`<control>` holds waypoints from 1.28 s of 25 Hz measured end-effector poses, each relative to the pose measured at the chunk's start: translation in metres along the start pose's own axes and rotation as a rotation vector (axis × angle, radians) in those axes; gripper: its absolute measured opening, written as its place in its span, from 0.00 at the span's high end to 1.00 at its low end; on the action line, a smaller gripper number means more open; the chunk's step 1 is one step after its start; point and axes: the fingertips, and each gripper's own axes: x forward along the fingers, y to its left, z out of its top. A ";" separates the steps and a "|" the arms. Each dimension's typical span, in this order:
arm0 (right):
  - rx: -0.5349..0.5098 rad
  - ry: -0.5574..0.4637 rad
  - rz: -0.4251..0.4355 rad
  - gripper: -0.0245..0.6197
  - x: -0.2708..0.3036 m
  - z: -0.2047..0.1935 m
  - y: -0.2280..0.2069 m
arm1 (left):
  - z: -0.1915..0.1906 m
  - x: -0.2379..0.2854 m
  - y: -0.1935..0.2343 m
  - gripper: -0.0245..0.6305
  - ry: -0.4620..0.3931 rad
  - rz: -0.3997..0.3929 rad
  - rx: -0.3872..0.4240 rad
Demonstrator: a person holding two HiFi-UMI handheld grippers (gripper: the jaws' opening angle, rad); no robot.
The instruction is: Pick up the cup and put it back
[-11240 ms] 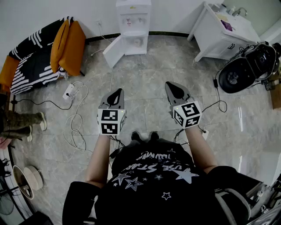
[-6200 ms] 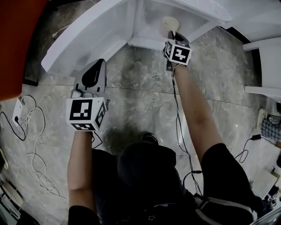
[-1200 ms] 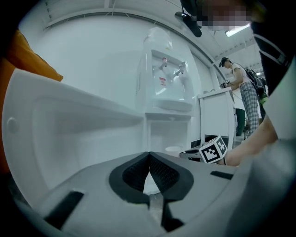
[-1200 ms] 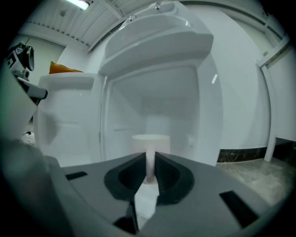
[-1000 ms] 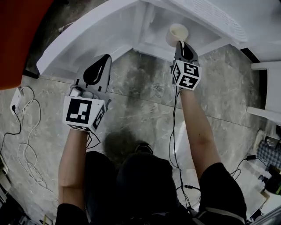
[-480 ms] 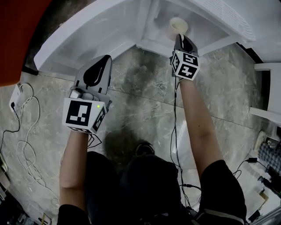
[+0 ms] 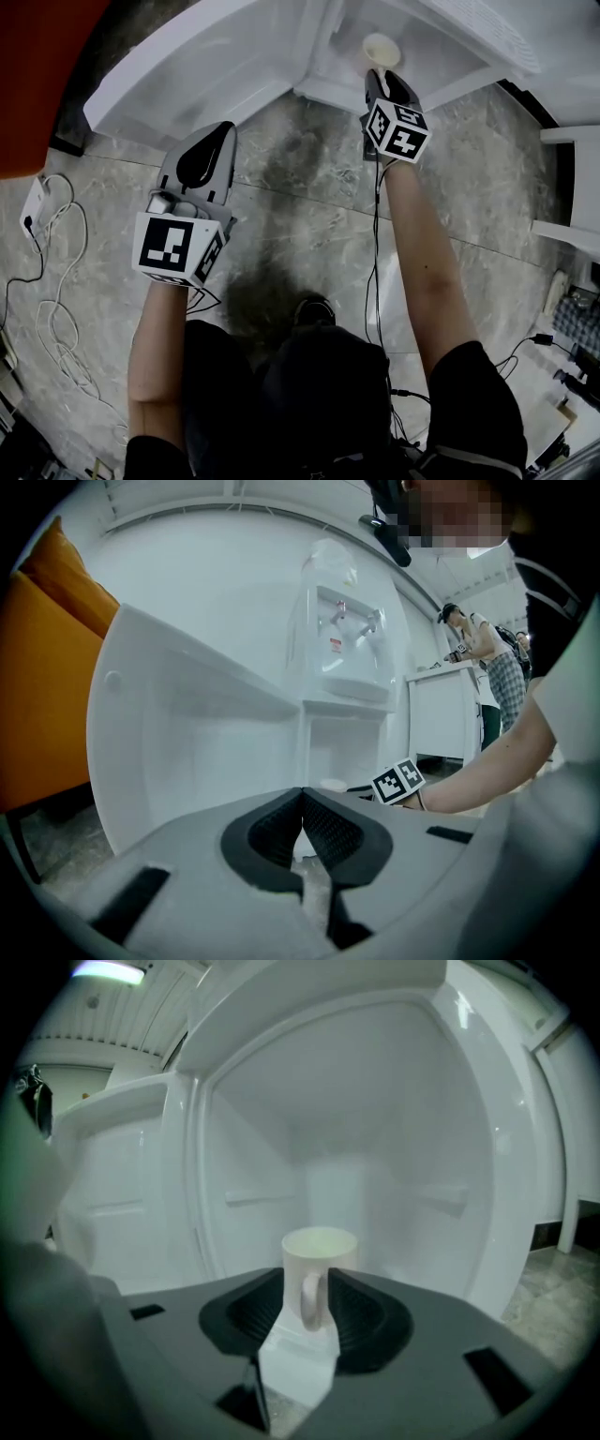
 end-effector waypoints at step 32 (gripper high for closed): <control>-0.059 -0.122 0.006 0.95 -0.411 0.365 0.169 | 0.368 -0.289 -0.064 0.95 0.023 -0.027 -0.112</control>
